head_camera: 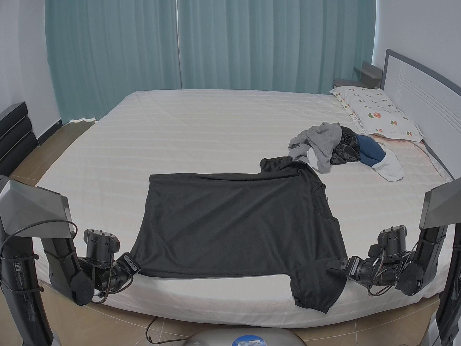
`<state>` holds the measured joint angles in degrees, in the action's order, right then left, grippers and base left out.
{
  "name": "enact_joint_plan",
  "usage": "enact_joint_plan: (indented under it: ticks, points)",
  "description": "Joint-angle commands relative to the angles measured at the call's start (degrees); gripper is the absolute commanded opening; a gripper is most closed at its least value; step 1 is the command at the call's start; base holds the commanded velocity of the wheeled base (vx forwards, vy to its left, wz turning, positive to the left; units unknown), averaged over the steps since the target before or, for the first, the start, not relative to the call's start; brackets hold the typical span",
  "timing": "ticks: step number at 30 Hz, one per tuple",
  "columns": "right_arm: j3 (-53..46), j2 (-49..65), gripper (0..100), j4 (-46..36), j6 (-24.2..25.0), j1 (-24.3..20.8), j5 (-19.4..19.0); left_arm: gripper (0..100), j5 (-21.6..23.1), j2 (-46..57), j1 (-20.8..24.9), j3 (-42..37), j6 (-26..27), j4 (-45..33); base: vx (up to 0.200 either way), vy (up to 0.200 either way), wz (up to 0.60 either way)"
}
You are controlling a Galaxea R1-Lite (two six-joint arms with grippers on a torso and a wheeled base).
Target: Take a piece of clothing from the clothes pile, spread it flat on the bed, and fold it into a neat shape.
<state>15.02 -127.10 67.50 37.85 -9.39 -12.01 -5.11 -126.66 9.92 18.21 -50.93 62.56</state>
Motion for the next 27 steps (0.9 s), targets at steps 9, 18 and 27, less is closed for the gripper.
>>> enact_joint_plan:
  ticks: [9, 18, 27]
  points:
    - [0.27, -3.24, 0, 2.55, 0.2, 0.33, 0.67, 0, 0.1, 0.1, -0.08, -0.02, -0.13, 0.02, 0.0, 0.0, 0.0]
    - [-2.01, -1.75, 0, 1.85, -1.47, 2.97, 2.52, 0, 0.1, -0.17, -0.26, -1.34, 0.04, -0.07, 0.0, 0.0, 0.0]
    - [-7.81, 0.36, 0, 2.29, -7.71, 4.29, 1.99, 0, 0.19, 2.82, -1.31, -4.68, 3.91, 0.02, 0.0, 0.0, 0.0]
